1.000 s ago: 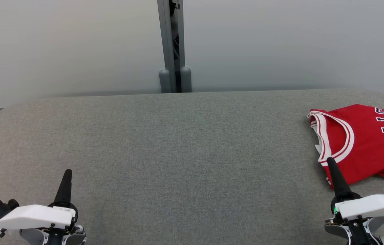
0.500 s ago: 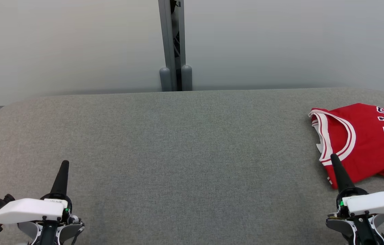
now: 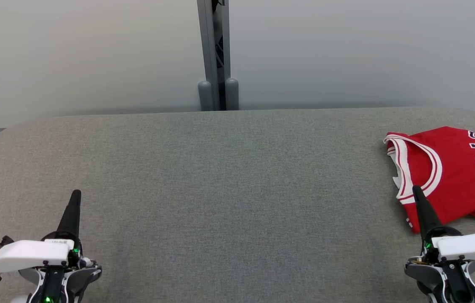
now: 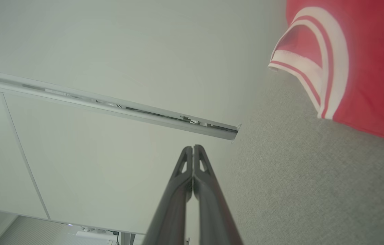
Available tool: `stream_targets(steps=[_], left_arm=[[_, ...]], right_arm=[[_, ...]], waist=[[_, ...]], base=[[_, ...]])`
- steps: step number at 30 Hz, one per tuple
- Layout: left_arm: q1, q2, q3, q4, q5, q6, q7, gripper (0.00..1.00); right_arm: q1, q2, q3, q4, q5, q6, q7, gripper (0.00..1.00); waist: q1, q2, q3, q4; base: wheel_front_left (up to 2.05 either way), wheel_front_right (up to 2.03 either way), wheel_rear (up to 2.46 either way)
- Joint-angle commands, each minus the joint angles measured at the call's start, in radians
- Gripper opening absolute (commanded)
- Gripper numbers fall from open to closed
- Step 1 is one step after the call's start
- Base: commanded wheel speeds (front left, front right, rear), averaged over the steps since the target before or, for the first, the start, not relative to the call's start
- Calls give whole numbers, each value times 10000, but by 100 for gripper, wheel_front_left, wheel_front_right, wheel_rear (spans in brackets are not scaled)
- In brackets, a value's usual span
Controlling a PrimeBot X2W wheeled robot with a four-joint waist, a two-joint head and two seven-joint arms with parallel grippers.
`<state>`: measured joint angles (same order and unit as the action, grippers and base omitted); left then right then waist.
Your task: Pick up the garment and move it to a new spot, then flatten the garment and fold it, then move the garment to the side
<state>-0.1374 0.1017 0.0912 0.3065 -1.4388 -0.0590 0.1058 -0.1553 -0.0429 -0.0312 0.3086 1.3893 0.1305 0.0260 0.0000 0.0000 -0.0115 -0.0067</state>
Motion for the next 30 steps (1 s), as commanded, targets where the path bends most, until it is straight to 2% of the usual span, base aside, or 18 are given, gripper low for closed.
stream_targets(steps=[1, 30], left_arm=[[-322, -2, 112, -6, -149, -105, 66, 0], [-902, -383, 899, 551, -1607, -773, 708, 0]], right_arm=[[-185, -92, -54, -6, 201, 4, 32, 0], [-454, -116, -236, 223, 2265, 4, 197, 0]], waist=[[0, 0, 5, 2], [0, 0, 162, 63]], base=[[0, 0, 0], [0, 0, 0]])
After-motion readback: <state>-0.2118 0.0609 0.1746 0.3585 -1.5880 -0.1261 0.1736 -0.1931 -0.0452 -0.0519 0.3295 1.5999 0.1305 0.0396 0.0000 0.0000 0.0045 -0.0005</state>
